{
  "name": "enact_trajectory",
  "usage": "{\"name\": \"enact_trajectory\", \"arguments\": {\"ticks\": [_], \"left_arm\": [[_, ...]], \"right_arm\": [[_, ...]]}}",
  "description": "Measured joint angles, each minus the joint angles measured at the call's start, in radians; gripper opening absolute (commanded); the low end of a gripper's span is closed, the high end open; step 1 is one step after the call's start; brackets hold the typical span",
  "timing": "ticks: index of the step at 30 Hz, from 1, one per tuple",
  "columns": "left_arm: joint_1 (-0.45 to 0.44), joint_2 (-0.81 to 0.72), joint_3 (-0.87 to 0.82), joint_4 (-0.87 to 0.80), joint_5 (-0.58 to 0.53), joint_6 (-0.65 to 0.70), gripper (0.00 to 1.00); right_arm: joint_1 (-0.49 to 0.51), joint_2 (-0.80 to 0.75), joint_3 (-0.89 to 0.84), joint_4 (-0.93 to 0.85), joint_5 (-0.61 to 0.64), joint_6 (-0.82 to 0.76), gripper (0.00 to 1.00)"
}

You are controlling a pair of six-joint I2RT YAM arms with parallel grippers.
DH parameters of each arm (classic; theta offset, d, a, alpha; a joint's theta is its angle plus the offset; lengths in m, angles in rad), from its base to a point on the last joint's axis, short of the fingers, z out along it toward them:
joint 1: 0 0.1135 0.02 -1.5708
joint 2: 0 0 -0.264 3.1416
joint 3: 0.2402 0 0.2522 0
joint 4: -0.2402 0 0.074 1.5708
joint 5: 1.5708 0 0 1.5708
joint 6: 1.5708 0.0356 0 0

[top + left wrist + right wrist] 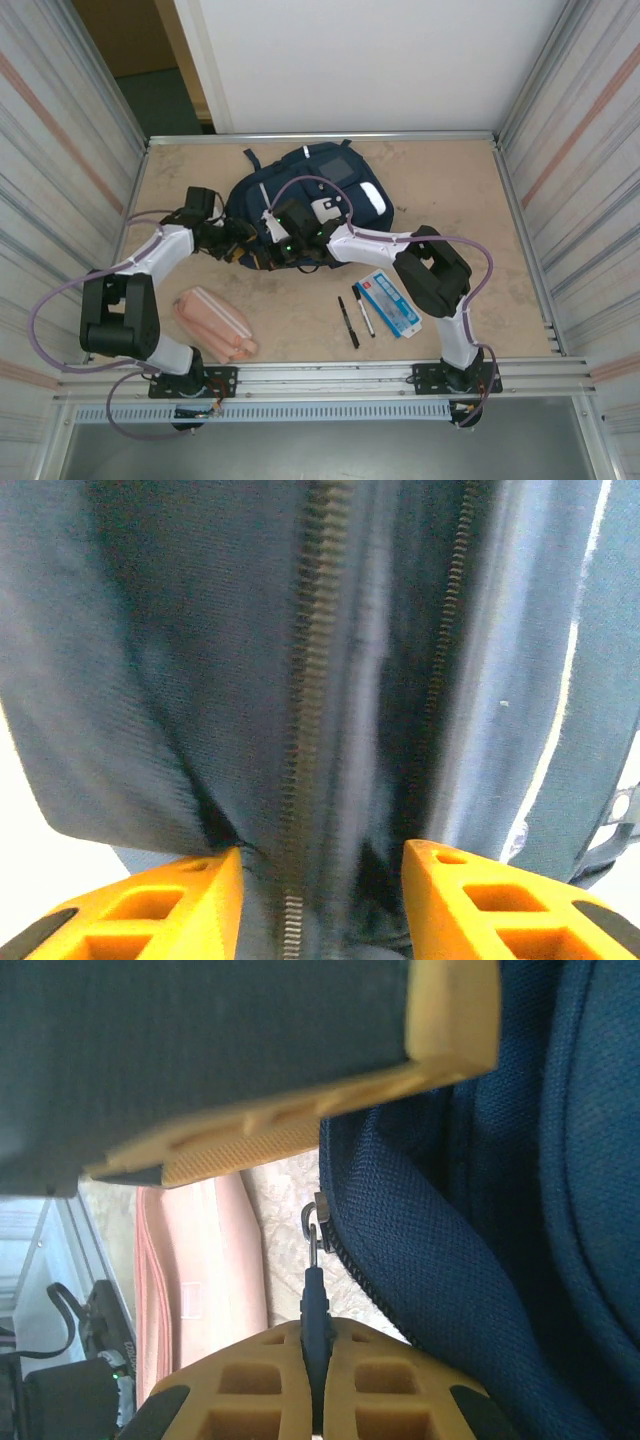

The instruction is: Pack books, pencil case, and school supplies into a backpack

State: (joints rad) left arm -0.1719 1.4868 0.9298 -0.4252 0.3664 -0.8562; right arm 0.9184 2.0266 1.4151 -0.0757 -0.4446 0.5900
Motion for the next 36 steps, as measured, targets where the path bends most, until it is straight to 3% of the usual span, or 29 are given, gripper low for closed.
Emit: {"name": "enact_trajectory", "arguments": {"ticks": [3,4,13,20,29,33,36], "left_arm": [[-0.026,0.0,0.002,0.003,-0.056,-0.011,0.02],[-0.024,0.0,0.002,-0.006,-0.065,-0.013,0.0],[-0.018,0.0,0.029,-0.043,-0.053,-0.005,0.0],[0.002,0.058,0.052,-0.028,-0.019,-0.001,0.0],[0.099,0.113,0.13,-0.053,0.061,0.059,0.0],[0.099,0.131,0.13,-0.055,0.109,0.087,0.0],[0.099,0.131,0.126,-0.053,0.14,0.1,0.0]], "right_arm": [[-0.005,-0.008,-0.052,0.033,0.003,0.022,0.0],[-0.008,-0.019,-0.081,0.045,0.009,0.026,0.0],[-0.025,-0.199,-0.273,0.019,0.093,-0.001,0.0],[-0.042,-0.241,-0.349,-0.04,0.126,-0.04,0.0],[-0.25,-0.338,-0.482,-0.115,0.093,-0.145,0.0],[-0.293,-0.359,-0.484,-0.13,0.084,-0.192,0.01],[-0.312,-0.36,-0.481,-0.151,0.073,-0.23,0.07]]}}
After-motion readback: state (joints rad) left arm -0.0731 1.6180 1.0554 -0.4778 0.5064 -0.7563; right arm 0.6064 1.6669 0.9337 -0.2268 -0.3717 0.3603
